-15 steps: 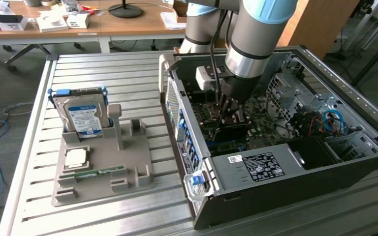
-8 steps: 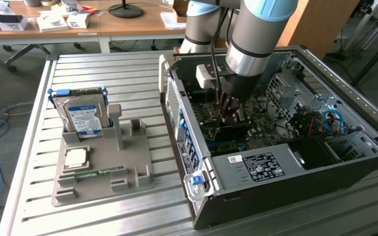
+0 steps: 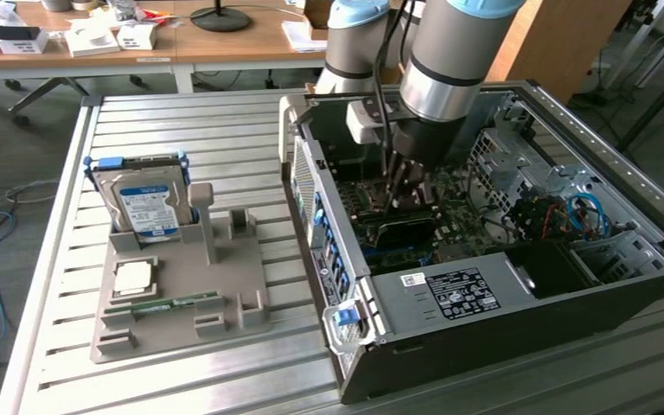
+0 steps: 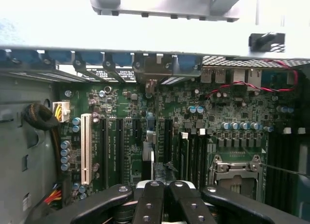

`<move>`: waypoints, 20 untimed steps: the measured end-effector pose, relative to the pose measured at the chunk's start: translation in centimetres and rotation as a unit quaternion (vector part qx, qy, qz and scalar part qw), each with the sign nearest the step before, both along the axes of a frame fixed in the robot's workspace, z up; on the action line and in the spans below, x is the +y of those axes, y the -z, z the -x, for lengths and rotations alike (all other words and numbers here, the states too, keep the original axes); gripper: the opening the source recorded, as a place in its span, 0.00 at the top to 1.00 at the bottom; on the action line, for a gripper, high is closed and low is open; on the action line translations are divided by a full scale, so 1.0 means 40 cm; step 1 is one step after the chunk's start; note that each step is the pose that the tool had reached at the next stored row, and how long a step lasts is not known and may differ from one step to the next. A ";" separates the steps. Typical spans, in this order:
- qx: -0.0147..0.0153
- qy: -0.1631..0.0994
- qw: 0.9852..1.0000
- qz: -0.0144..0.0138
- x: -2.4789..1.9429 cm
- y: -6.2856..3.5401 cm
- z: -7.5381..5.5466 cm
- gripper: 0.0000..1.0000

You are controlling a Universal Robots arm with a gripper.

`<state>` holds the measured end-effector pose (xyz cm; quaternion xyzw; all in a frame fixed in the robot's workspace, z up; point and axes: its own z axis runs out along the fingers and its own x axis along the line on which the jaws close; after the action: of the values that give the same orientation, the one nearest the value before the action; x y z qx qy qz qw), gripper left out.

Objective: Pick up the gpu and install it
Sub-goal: 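Press down on the gpu until it lock into place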

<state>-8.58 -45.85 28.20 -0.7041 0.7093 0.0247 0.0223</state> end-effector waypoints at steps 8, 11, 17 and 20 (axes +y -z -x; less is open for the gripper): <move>0.000 0.000 1.000 0.000 0.000 -0.023 0.000 0.89; 0.000 0.000 1.000 0.000 0.000 -0.033 0.000 0.89; 0.000 0.000 1.000 0.000 0.000 -0.062 -0.001 0.89; 0.000 0.000 1.000 0.000 0.000 -0.073 -0.003 0.89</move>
<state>-8.45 -45.85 31.13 -0.7041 0.7093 0.0247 0.0224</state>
